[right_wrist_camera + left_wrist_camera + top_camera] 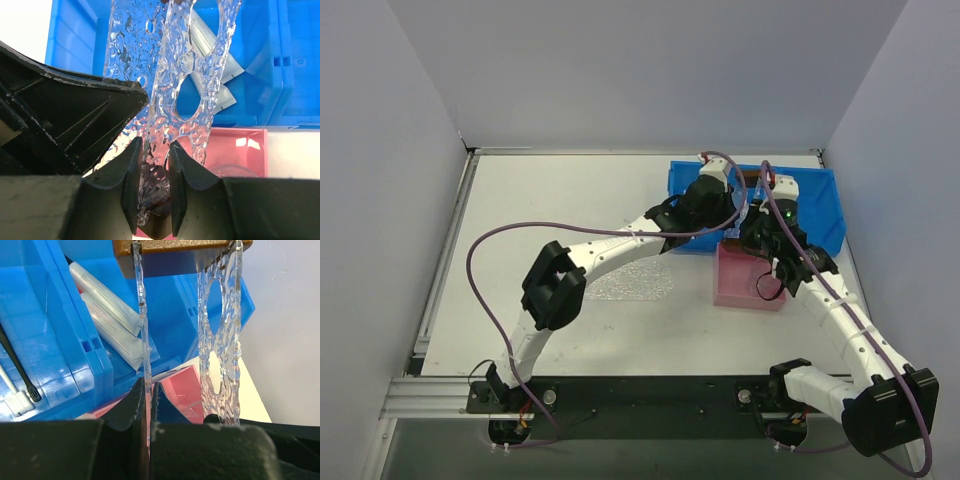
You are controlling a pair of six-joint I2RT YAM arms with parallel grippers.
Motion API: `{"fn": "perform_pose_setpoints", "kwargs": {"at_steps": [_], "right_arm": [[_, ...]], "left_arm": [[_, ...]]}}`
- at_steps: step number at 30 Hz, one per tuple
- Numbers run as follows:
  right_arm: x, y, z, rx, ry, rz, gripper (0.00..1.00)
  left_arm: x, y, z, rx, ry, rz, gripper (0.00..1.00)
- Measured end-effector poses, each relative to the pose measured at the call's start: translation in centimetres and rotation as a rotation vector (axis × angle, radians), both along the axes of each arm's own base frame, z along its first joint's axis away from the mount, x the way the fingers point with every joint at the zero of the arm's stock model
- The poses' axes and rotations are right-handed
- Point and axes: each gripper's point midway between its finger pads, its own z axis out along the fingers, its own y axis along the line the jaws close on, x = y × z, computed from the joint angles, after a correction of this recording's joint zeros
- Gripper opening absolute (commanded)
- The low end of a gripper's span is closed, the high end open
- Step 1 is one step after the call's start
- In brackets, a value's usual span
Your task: Prepare toiletry sets of a toothbrush and toothpaste on the tray
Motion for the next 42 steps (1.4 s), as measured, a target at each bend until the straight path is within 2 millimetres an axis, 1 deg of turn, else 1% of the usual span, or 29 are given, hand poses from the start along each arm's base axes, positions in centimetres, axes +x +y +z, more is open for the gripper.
{"fn": "perform_pose_setpoints", "kwargs": {"at_steps": [2, 3, 5, 6, 7, 9, 11, 13, 15, 17, 18, 21, 24, 26, 28, 30, 32, 35, 38, 42], "right_arm": [[-0.1, 0.1, 0.0, 0.008, 0.003, -0.003, 0.3], [-0.2, 0.2, -0.1, 0.012, 0.008, 0.003, 0.4], [-0.7, 0.5, -0.1, 0.022, 0.019, 0.029, 0.47], [-1.1, 0.8, 0.2, 0.026, 0.021, 0.051, 0.52], [-1.6, 1.0, 0.7, 0.032, 0.017, 0.068, 0.54], [-2.2, 1.2, 2.5, 0.04, -0.014, 0.098, 0.57], [-2.7, 1.4, 5.3, 0.051, -0.065, 0.125, 0.59], [-3.3, 1.5, 7.7, 0.055, -0.109, 0.149, 0.61], [-4.0, 1.5, 9.9, 0.051, -0.147, 0.173, 0.62], [-4.9, 1.3, 11.5, 0.041, -0.166, 0.196, 0.62], [-5.2, 1.2, 12.0, 0.033, -0.167, 0.206, 0.62], [-6.2, 1.1, 12.3, 0.009, -0.141, 0.242, 0.62], [-7.0, 1.4, 11.8, -0.005, -0.108, 0.284, 0.62], [-7.6, 1.9, 11.2, -0.005, -0.08, 0.331, 0.61], [-8.1, 2.6, 10.9, -0.002, -0.066, 0.38, 0.6], [-8.4, 3.3, 10.9, 0.0, -0.063, 0.424, 0.6], [-9.0, 4.3, 10.7, -0.004, -0.059, 0.479, 0.6], [-9.8, 5.9, 10.6, -0.009, -0.056, 0.555, 0.6], [-10.6, 7.3, 10.3, -0.015, -0.045, 0.615, 0.6], [-11.4, 8.9, 9.1, -0.041, -0.012, 0.674, 0.6]], "left_arm": [[0.0, 0.0, 0.0, -0.003, 0.004, 0.002, 0.0], [-0.1, 0.0, 0.0, -0.002, 0.006, -0.003, 0.0], [-0.4, -0.2, -0.1, -0.001, 0.009, -0.038, 0.0], [-0.6, -0.2, -0.3, 0.004, 0.01, -0.064, 0.0], [-0.8, -0.2, -0.7, 0.007, 0.019, -0.086, 0.0], [-1.2, 0.1, -1.6, 0.018, 0.041, -0.123, 0.0], [-1.6, 0.7, -2.7, 0.036, 0.069, -0.156, 0.0], [-2.0, 1.8, -3.6, 0.052, 0.098, -0.188, 0.0], [-2.4, 3.0, -3.8, 0.055, 0.127, -0.217, 0.0], [-2.8, 4.9, -3.2, 0.046, 0.148, -0.247, 0.0], [-3.0, 5.9, -2.7, 0.041, 0.153, -0.263, 0.0], [-3.4, 8.5, -0.1, 0.012, 0.14, -0.31, 0.0], [-4.3, 11.5, 3.1, -0.023, 0.097, -0.375, 0.0], [-5.5, 12.9, 4.7, -0.035, 0.063, -0.436, 0.0], [-7.2, 14.2, 5.6, -0.026, 0.036, -0.516, 0.0], [-9.1, 15.0, 5.6, -0.011, 0.024, -0.609, 0.0], [-10.9, 15.4, 4.8, -0.002, 0.035, -0.697, 0.0], [-13.4, 16.0, 2.6, 0.003, 0.088, -0.803, 0.0], [-14.9, 16.7, 1.2, -0.004, 0.143, -0.857, 0.0], [-15.5, 17.1, 0.9, -0.032, 0.166, -0.89, 0.0]]}}
